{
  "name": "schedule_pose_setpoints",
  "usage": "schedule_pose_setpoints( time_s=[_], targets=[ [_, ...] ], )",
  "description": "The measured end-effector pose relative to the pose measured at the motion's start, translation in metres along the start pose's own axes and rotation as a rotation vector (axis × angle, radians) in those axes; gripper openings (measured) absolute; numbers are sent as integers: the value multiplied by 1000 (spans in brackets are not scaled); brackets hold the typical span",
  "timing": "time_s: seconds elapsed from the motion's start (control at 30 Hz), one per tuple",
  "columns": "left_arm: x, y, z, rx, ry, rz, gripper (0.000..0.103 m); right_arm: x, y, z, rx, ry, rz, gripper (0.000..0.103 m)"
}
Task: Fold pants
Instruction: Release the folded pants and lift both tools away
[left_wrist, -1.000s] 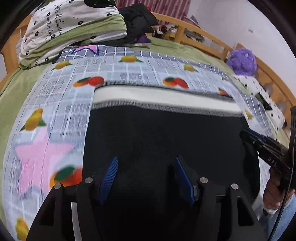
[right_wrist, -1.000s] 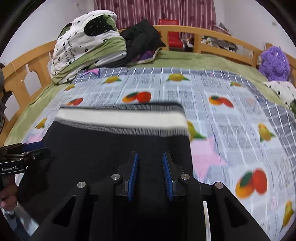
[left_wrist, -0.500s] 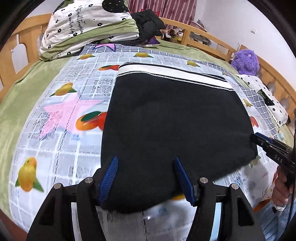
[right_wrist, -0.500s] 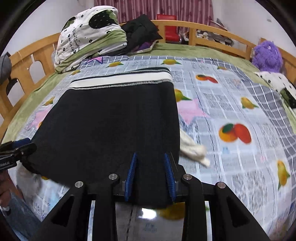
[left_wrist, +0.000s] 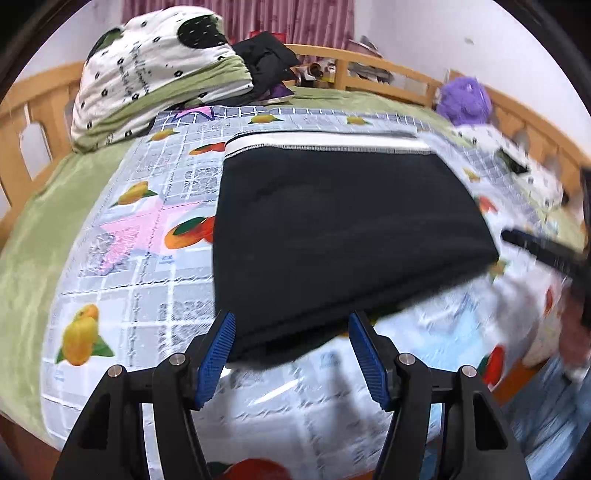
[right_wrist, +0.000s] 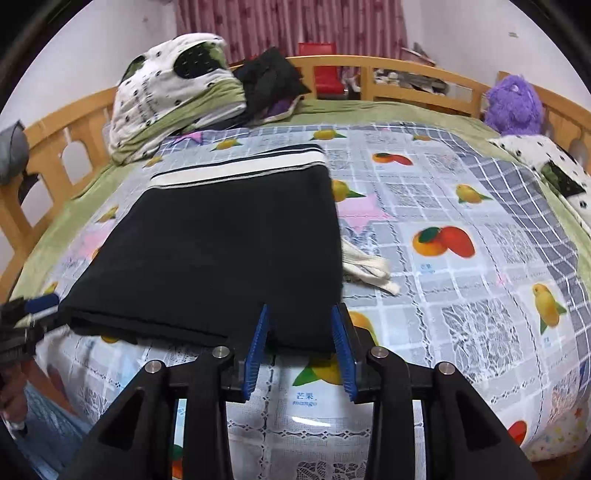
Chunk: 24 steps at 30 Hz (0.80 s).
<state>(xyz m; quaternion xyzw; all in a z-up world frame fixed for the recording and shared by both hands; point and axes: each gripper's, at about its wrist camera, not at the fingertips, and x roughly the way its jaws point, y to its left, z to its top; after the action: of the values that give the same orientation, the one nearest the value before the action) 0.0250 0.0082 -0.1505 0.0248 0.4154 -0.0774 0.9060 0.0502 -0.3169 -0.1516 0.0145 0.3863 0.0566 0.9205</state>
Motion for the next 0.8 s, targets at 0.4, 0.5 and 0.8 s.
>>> schedule_pose_setpoints(
  time_s=[0.4,0.5,0.8],
  targets=[
    [21,32,-4,-103,66,61,62,52,-16,-1,31,115,-82,37],
    [2,32,-2,-98,18,6,62,35,-16,5,36,78,-81,37],
    [-29,8,22,-141,-30,-5,62,-14,2,24,48,35,-83,41]
  ],
)
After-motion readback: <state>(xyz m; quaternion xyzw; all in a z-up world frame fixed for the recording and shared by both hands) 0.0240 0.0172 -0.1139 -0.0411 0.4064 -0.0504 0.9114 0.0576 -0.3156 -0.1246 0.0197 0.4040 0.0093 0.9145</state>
